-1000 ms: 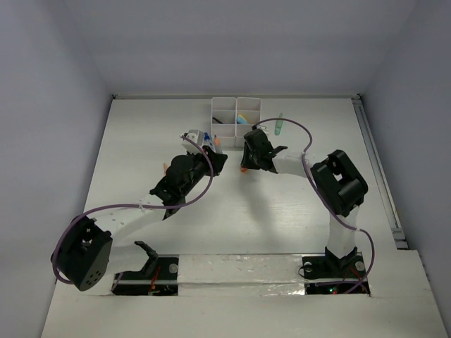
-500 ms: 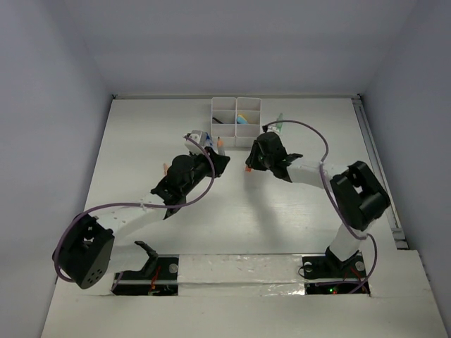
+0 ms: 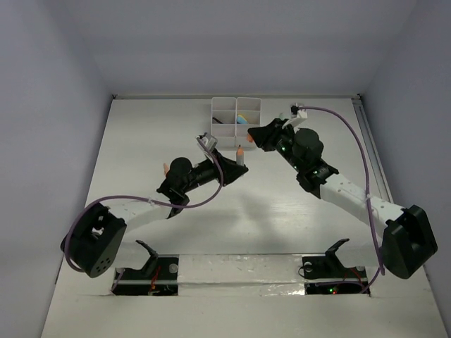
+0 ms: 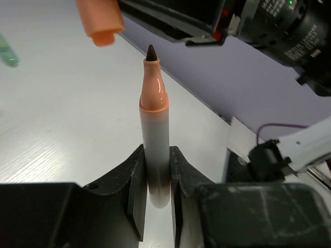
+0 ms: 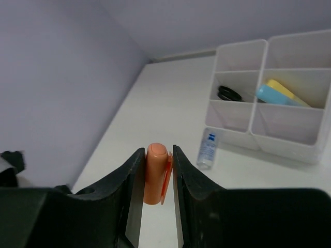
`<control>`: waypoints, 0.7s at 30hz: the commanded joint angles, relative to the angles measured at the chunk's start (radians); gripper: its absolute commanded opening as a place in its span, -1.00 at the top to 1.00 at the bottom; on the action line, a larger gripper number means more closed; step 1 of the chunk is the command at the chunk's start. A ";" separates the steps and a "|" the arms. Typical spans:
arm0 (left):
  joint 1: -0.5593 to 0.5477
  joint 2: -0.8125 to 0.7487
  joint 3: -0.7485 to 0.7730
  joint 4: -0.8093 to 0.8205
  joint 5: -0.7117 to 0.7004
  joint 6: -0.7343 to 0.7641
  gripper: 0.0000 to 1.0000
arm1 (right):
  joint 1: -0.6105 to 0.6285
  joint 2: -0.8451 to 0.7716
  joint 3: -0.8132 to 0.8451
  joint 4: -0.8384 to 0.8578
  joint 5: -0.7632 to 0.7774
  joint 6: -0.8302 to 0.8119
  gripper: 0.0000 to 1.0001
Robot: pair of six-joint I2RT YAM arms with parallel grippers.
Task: Sort the stationery into containers
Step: Close the pen cap on the pen.
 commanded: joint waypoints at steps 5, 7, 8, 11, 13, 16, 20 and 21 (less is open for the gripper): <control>0.004 0.060 0.000 0.291 0.273 -0.111 1.00 | -0.006 -0.035 -0.044 0.277 -0.224 0.035 1.00; 0.004 0.075 -0.002 0.354 0.311 -0.160 1.00 | -0.006 -0.042 -0.060 0.337 -0.251 0.048 1.00; 0.013 0.091 -0.002 0.376 0.324 -0.176 1.00 | -0.006 -0.045 -0.067 0.352 -0.269 0.051 1.00; 0.013 0.109 -0.008 0.449 0.350 -0.233 1.00 | -0.006 -0.064 -0.093 0.396 -0.301 0.049 1.00; 0.022 0.115 -0.009 0.488 0.362 -0.256 1.00 | -0.006 -0.079 -0.112 0.422 -0.318 0.048 1.00; 0.022 0.126 -0.006 0.502 0.368 -0.278 1.00 | -0.006 -0.104 -0.136 0.446 -0.321 0.051 1.00; 0.022 0.132 -0.009 0.515 0.368 -0.292 1.00 | -0.006 -0.131 -0.139 0.427 -0.326 0.039 1.00; 0.031 0.132 -0.009 0.518 0.368 -0.292 1.00 | -0.006 -0.133 -0.138 0.424 -0.327 0.036 1.00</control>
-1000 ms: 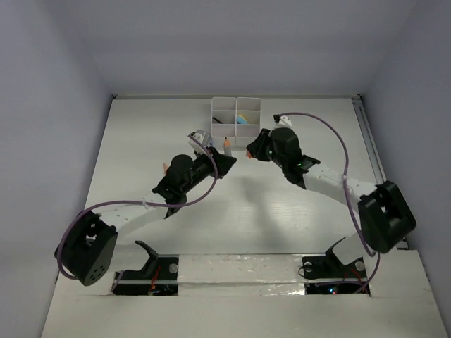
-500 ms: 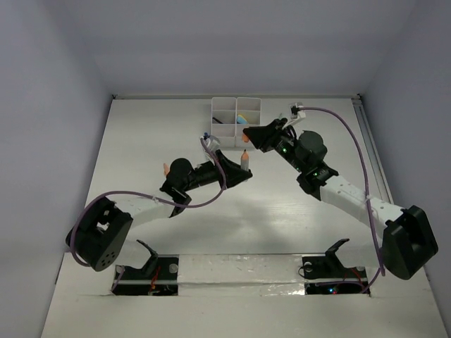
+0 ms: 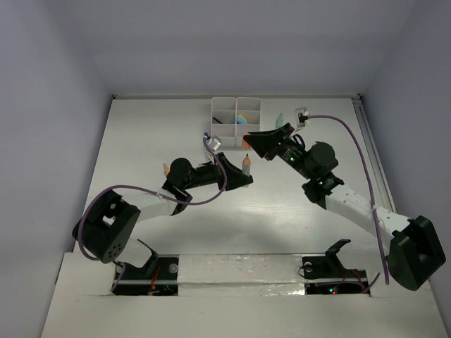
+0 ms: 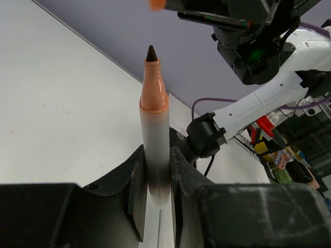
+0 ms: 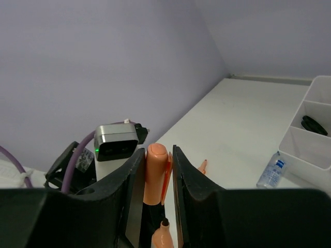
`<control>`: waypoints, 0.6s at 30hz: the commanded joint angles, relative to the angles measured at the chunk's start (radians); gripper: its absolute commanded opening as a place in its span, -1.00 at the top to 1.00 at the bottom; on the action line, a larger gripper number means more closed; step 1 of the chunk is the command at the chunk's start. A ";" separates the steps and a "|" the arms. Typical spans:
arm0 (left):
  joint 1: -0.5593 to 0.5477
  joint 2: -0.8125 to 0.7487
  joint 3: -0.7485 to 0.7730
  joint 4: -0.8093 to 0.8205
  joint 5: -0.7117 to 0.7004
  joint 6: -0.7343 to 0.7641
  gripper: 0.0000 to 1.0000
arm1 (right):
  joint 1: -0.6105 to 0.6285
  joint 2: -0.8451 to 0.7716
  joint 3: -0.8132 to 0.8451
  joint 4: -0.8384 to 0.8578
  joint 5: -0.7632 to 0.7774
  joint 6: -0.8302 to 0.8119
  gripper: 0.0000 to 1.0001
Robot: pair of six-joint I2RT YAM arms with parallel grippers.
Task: Sort the stationery into containers
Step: Close the pen cap on the pen.
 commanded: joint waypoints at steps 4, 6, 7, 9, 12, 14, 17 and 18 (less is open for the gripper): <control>0.011 -0.006 -0.013 0.255 0.036 -0.029 1.00 | -0.006 -0.029 -0.007 0.082 -0.044 -0.012 1.00; 0.011 -0.008 -0.014 0.260 0.037 -0.031 1.00 | -0.006 -0.022 -0.018 0.087 -0.040 -0.010 1.00; 0.011 -0.009 -0.014 0.260 0.037 -0.029 1.00 | -0.006 -0.021 -0.018 0.090 -0.040 -0.012 1.00; 0.011 -0.012 -0.019 0.266 0.037 -0.031 1.00 | -0.006 -0.015 -0.019 0.091 -0.053 -0.015 1.00; 0.021 -0.014 -0.022 0.278 0.042 -0.037 1.00 | -0.006 -0.008 -0.022 0.093 -0.058 -0.021 1.00; 0.021 -0.017 -0.026 0.290 0.044 -0.042 1.00 | -0.006 -0.005 -0.025 0.093 -0.059 -0.026 1.00; 0.030 -0.005 -0.036 0.362 0.050 -0.069 1.00 | -0.006 0.005 -0.030 0.097 -0.056 -0.030 1.00; 0.030 0.003 -0.037 0.388 0.060 -0.104 1.00 | -0.006 0.008 -0.032 0.097 -0.058 -0.030 1.00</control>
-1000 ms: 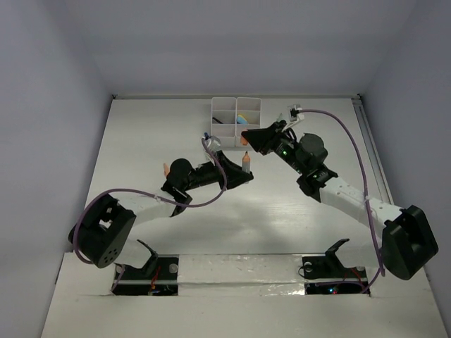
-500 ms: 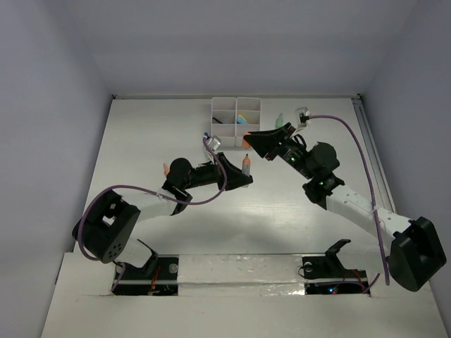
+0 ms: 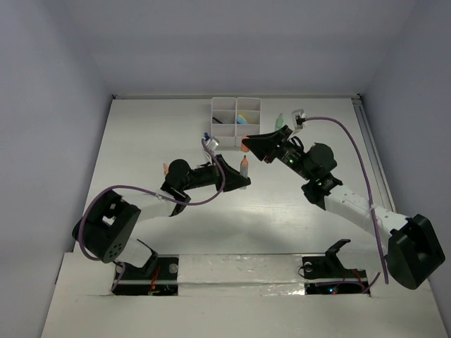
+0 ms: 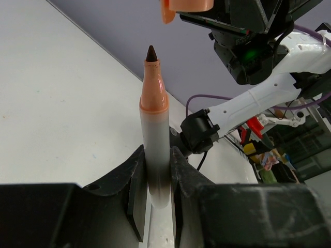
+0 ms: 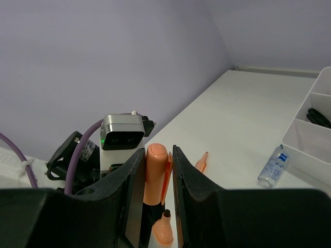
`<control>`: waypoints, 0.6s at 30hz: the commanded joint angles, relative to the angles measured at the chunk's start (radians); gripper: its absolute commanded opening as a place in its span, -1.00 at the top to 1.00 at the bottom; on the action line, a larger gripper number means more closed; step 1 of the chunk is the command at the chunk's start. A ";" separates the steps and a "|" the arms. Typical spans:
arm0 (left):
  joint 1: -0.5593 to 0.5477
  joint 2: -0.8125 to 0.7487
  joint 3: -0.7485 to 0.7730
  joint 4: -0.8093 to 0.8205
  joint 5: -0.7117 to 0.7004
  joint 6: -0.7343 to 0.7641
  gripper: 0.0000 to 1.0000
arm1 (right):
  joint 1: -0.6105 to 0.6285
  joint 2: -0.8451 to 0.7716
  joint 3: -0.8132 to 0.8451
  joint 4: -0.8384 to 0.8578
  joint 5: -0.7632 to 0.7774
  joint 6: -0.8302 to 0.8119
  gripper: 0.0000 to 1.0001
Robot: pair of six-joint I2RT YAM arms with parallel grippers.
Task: Sort the stationery into containers
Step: Close the pen cap on the pen.
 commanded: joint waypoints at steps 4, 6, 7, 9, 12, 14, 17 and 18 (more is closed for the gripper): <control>0.031 0.056 -0.015 0.490 0.067 -0.136 1.00 | -0.006 0.016 -0.017 0.075 -0.007 -0.026 1.00; 0.031 0.081 -0.012 0.531 0.078 -0.156 1.00 | -0.006 0.022 -0.018 0.075 -0.002 -0.026 1.00; 0.031 0.083 -0.013 0.541 0.078 -0.165 1.00 | -0.006 0.024 -0.020 0.074 0.001 -0.025 1.00; 0.031 0.063 -0.016 0.524 0.073 -0.144 1.00 | -0.006 0.028 -0.023 0.071 0.004 -0.026 1.00; 0.031 0.032 -0.019 0.451 0.056 -0.099 1.00 | -0.015 0.031 -0.024 0.063 0.013 -0.031 1.00; 0.031 0.005 -0.022 0.417 0.049 -0.062 1.00 | -0.015 0.034 -0.026 0.055 0.019 -0.031 1.00; 0.031 -0.011 -0.024 0.404 0.046 -0.054 1.00 | -0.024 0.047 -0.032 0.066 0.021 -0.028 1.00; 0.022 -0.011 -0.024 0.406 0.050 -0.054 1.00 | -0.033 0.051 -0.032 0.072 0.016 -0.022 1.00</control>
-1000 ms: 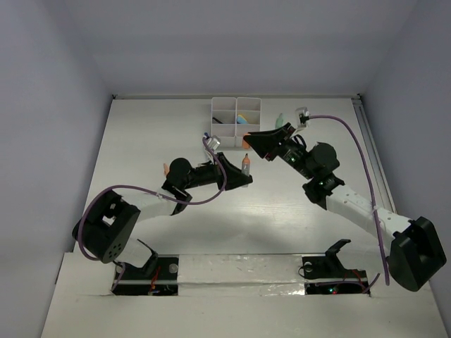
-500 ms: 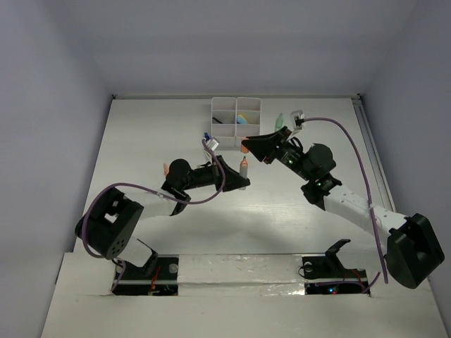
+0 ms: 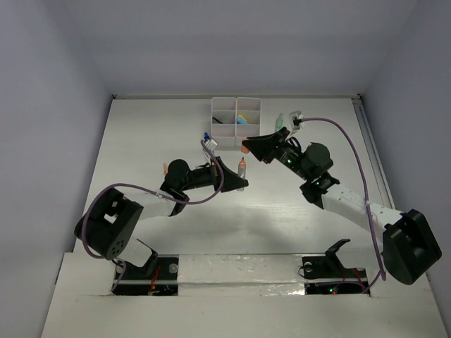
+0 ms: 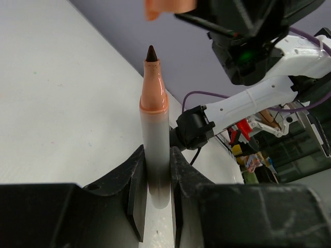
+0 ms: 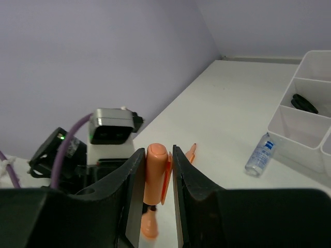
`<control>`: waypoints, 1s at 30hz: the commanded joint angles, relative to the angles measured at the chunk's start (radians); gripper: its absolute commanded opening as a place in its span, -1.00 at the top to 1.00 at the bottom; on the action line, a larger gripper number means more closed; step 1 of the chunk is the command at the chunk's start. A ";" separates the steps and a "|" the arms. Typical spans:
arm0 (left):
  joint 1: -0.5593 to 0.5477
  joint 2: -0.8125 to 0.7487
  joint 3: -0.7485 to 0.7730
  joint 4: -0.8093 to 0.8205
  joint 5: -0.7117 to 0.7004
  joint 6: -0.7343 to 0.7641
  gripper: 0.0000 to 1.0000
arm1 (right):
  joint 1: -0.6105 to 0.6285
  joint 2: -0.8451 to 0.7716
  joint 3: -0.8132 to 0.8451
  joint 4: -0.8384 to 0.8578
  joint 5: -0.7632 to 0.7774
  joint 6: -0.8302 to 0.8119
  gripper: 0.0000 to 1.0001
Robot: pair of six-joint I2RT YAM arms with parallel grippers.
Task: Sort the stationery into containers
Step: Close the pen cap on the pen.
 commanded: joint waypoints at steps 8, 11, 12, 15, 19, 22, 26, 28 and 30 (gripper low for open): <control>-0.004 -0.045 0.000 0.415 0.019 0.029 1.00 | -0.028 0.024 -0.023 0.087 -0.003 0.003 1.00; -0.004 -0.041 0.002 0.407 0.019 0.031 1.00 | -0.028 0.034 -0.026 0.107 -0.030 0.018 1.00; -0.004 -0.040 0.004 0.407 0.017 0.031 1.00 | -0.028 0.039 -0.029 0.117 -0.050 0.029 1.00; -0.004 -0.035 0.005 0.409 0.017 0.031 1.00 | -0.028 0.053 -0.041 0.160 -0.078 0.050 1.00; -0.004 -0.034 0.004 0.409 0.016 0.031 1.00 | -0.028 0.073 -0.041 0.184 -0.113 0.075 1.00; -0.004 -0.035 0.002 0.409 0.014 0.034 1.00 | -0.028 0.080 -0.058 0.222 -0.136 0.095 1.00; -0.004 -0.041 -0.001 0.406 0.011 0.039 1.00 | -0.028 0.076 -0.078 0.245 -0.157 0.107 1.00; -0.004 -0.045 -0.001 0.403 0.008 0.045 1.00 | -0.028 0.068 -0.092 0.271 -0.165 0.121 1.00; -0.004 -0.048 -0.003 0.403 0.010 0.048 1.00 | -0.028 0.060 -0.109 0.282 -0.179 0.136 1.00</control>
